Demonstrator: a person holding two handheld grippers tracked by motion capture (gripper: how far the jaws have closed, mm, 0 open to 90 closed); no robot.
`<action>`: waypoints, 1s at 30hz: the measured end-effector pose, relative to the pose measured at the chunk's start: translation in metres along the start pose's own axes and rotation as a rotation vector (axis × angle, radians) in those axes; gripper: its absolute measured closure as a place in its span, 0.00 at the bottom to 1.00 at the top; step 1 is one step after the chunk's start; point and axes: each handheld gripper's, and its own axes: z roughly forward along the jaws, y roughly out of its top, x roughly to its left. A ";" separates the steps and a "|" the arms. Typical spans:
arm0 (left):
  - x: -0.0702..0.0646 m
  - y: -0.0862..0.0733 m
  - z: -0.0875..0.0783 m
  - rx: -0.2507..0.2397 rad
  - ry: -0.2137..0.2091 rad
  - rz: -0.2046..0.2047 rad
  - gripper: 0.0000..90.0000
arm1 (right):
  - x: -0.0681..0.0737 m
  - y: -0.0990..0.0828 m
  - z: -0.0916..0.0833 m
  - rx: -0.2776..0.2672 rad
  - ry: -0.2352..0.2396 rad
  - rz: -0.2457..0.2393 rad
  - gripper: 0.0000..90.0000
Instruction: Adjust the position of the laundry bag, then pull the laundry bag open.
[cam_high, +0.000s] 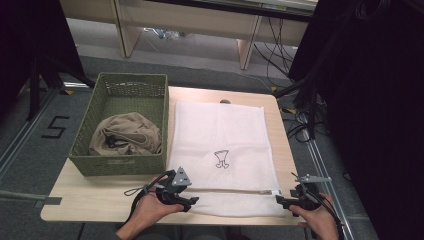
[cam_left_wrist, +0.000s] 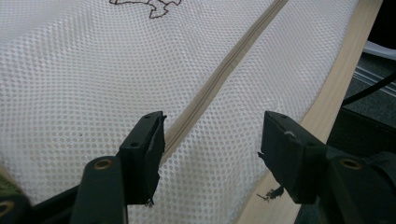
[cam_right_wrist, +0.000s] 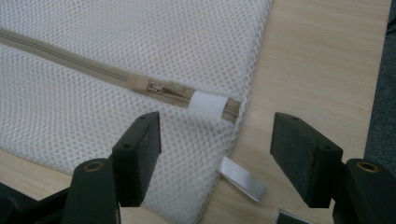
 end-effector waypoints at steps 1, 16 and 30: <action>0.000 0.000 0.000 0.000 0.000 0.000 0.43 | 0.000 0.000 0.000 0.000 0.000 0.000 0.39; -0.003 0.004 0.005 -0.007 -0.009 0.019 0.40 | -0.004 -0.002 0.009 0.062 -0.006 0.030 0.48; -0.006 0.001 0.006 0.001 -0.006 0.034 0.39 | 0.009 0.002 0.026 0.129 -0.041 -0.051 0.45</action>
